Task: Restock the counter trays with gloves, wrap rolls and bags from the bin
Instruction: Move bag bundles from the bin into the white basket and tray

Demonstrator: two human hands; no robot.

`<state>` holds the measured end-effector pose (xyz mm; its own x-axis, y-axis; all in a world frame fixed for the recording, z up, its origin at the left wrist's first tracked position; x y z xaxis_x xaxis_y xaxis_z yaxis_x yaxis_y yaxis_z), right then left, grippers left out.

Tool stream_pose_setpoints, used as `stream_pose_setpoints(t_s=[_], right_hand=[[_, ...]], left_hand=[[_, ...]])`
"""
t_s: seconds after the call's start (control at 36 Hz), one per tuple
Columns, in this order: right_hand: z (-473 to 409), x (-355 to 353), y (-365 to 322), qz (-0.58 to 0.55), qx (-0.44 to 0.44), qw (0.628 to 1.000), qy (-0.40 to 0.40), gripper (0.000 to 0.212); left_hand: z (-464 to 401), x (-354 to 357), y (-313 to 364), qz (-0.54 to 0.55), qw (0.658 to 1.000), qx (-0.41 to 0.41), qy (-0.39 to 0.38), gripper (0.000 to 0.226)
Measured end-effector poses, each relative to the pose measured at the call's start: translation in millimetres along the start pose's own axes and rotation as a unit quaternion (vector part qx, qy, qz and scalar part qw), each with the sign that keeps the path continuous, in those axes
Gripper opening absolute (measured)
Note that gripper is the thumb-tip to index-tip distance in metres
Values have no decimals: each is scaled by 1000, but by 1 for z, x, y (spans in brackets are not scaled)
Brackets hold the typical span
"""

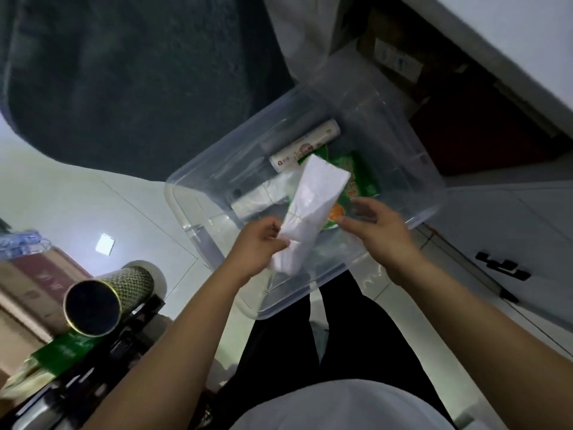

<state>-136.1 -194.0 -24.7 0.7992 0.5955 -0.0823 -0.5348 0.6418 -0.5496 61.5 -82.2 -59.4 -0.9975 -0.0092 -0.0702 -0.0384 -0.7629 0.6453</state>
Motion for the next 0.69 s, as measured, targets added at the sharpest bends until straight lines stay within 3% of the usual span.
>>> stream_pose_setpoints(t_s=[0.06,0.11,0.19,0.25,0.36,0.5,0.58,0.64,0.69], right_hand=[[-3,9,2,-86,52,994,-46,55],[-1,22,2,-162,96,975,-122,40],[5,35,-4,-247,91,947,-185,32],[8,36,-8,-267,62,944,-185,33],[11,28,-4,-246,34,957,-152,14],[11,3,7,-197,24,978,-64,16],[9,-14,17,-182,24,983,-4,14],[10,-22,25,-180,20,983,16,9],[11,-29,32,-179,14,983,37,10]], left_hand=[[22,1,12,85,996,1,-21,19],[40,3,22,150,988,7,-38,21],[57,6,26,190,981,4,-43,19],[60,9,26,206,978,-1,-47,16],[57,18,23,224,972,-18,-72,16],[22,30,4,268,947,-89,-152,12],[-26,11,-23,242,962,-124,-14,8],[-60,-11,-46,109,981,-137,86,8],[-93,-26,-65,-49,981,-154,105,28]])
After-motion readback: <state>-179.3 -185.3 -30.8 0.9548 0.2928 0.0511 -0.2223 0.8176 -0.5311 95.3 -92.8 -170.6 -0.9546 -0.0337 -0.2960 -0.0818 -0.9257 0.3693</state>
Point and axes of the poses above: each hand's wrist, its own z-axis away from the middle knuckle, its own x-axis out of the palm, y = z × x, the point moved 6 cm from there along -z, towards the middle knuckle, and after that the axes turned 8 degrees about -y, right-handed, at the moved point
